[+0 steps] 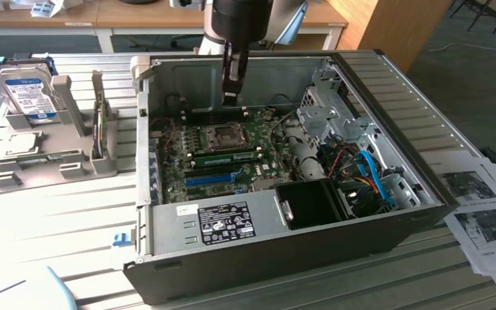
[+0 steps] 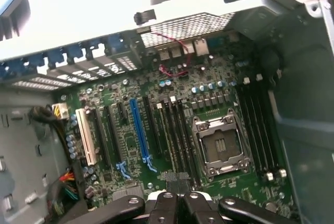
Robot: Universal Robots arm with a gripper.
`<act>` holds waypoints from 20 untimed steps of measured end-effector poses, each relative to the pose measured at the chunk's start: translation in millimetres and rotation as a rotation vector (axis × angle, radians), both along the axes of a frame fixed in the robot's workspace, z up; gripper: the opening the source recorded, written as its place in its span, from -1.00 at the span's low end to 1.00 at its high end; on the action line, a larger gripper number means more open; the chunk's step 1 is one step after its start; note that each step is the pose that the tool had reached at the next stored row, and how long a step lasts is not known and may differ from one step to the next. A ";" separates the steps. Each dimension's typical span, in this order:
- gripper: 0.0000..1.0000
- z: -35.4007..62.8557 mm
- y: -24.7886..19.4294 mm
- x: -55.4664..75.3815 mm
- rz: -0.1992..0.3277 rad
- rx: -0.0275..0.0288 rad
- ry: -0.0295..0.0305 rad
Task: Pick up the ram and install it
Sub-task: 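Press down the ram until it locks into place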
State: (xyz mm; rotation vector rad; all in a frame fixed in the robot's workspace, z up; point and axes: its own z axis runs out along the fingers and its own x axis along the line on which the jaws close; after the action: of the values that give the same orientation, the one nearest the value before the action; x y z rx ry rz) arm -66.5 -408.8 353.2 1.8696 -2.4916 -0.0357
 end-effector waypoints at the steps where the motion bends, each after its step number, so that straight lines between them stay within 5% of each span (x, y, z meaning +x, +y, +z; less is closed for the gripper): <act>1: -0.81 0.0 0.0 0.0 -0.017 0.0000 0.0001; 20: -0.81 -0.3 0.0 0.0 -0.349 0.0001 0.0000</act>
State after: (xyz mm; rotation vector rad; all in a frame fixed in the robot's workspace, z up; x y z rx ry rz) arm -66.4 -408.8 352.9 1.4107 -2.7821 -0.0425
